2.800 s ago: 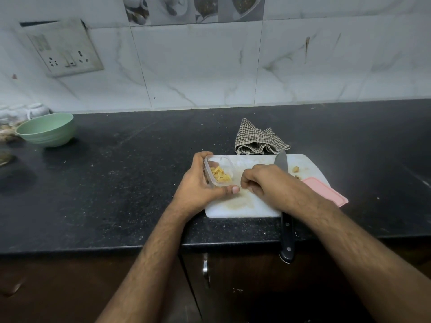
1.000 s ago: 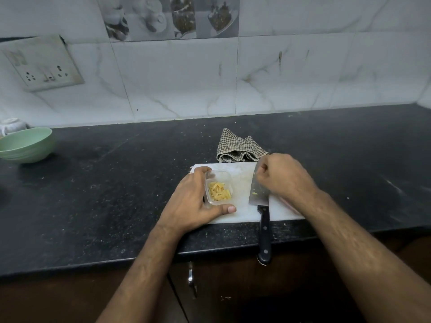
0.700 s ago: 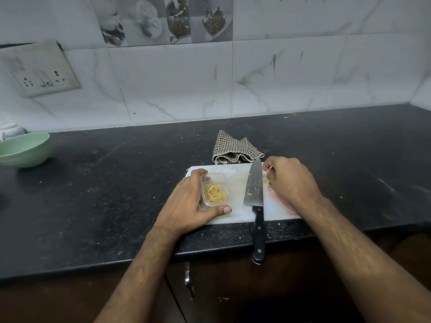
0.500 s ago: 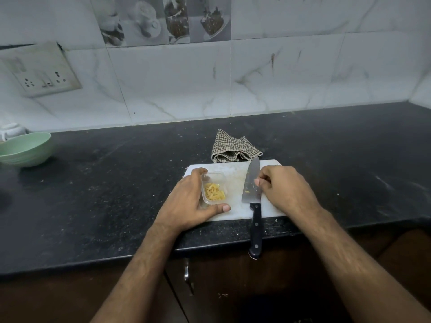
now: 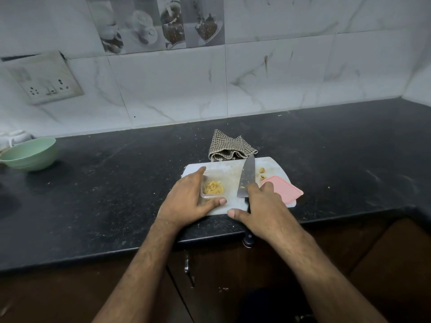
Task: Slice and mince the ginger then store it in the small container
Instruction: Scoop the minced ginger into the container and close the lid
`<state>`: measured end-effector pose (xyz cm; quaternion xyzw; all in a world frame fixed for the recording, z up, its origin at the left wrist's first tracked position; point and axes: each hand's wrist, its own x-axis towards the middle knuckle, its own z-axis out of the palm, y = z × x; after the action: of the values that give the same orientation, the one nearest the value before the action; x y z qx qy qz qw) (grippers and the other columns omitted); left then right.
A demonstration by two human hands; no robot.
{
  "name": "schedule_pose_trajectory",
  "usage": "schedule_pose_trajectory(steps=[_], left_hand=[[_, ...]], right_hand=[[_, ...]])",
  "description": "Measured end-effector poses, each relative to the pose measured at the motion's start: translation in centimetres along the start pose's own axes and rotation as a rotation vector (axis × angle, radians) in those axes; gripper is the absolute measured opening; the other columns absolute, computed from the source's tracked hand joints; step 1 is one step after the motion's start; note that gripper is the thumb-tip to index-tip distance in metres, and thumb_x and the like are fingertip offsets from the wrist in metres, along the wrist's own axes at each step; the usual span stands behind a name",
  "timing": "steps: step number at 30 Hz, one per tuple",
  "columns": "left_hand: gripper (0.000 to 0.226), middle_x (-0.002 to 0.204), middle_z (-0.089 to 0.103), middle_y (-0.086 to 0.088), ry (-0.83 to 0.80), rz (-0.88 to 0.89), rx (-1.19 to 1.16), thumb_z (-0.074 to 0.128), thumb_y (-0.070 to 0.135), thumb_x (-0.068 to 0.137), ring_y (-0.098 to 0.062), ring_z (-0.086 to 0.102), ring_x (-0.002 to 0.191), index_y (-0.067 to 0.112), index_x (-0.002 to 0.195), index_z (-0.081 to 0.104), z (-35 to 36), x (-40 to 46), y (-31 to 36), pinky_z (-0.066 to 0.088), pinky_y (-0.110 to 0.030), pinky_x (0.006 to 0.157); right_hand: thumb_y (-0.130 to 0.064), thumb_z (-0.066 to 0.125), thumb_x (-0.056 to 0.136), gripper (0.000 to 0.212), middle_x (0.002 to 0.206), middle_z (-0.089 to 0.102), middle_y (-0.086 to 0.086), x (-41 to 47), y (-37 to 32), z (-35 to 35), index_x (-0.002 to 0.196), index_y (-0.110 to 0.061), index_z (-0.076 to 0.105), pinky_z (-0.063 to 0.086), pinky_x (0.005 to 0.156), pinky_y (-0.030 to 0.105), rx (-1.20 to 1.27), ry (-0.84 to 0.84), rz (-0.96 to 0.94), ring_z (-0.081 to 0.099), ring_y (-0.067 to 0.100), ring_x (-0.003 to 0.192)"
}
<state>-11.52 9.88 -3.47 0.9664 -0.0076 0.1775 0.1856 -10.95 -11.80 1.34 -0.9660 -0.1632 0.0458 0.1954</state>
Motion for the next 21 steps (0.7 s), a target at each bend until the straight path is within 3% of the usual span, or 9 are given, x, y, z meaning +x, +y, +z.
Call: schedule_pose_trajectory(steps=[4,8,15,21], left_hand=[[0.118,0.151,0.052,-0.007,-0.01,-0.005,0.006,0.044,0.091,0.075,-0.023,0.048,0.138,0.011,0.159,0.027,-0.5,-0.2,0.3,0.04,-0.042,0.114],[0.116,0.147,0.056,-0.007,-0.009,-0.016,-0.004,0.046,0.093,0.073,-0.024,0.053,0.133,0.013,0.155,0.032,-0.5,-0.4,-0.1,0.045,-0.044,0.108],[0.108,0.137,0.063,-0.004,0.055,-0.004,-0.041,0.048,0.093,0.074,-0.023,0.06,0.121,0.014,0.145,0.038,-0.5,-0.3,-0.2,0.05,-0.043,0.099],[0.107,0.127,0.065,-0.001,0.145,-0.003,-0.056,0.045,0.096,0.073,-0.022,0.063,0.108,0.013,0.142,0.039,-0.7,-0.4,-0.1,0.05,-0.037,0.087]], right_hand=[[-0.04,0.066,0.093,0.06,0.126,0.037,0.007,0.0,-0.8,0.2,0.141,-0.018,0.035,0.047,0.077,0.033,0.025,0.022,0.065,0.055,0.027,0.104],[-0.026,0.068,0.09,0.057,0.119,0.037,0.005,-0.1,-0.3,0.5,0.136,-0.018,0.035,0.033,0.051,0.022,0.14,0.004,0.06,0.046,0.011,0.072],[-0.024,0.062,0.091,0.054,0.109,0.042,-0.003,-1.3,1.4,0.9,0.139,-0.018,0.038,0.039,0.06,0.025,0.293,0.147,0.012,0.052,0.012,0.085],[-0.024,0.061,0.091,0.047,0.113,0.041,-0.005,-0.8,0.6,1.4,0.136,-0.024,0.045,0.033,0.06,0.01,0.401,0.213,-0.056,0.049,0.001,0.081]])
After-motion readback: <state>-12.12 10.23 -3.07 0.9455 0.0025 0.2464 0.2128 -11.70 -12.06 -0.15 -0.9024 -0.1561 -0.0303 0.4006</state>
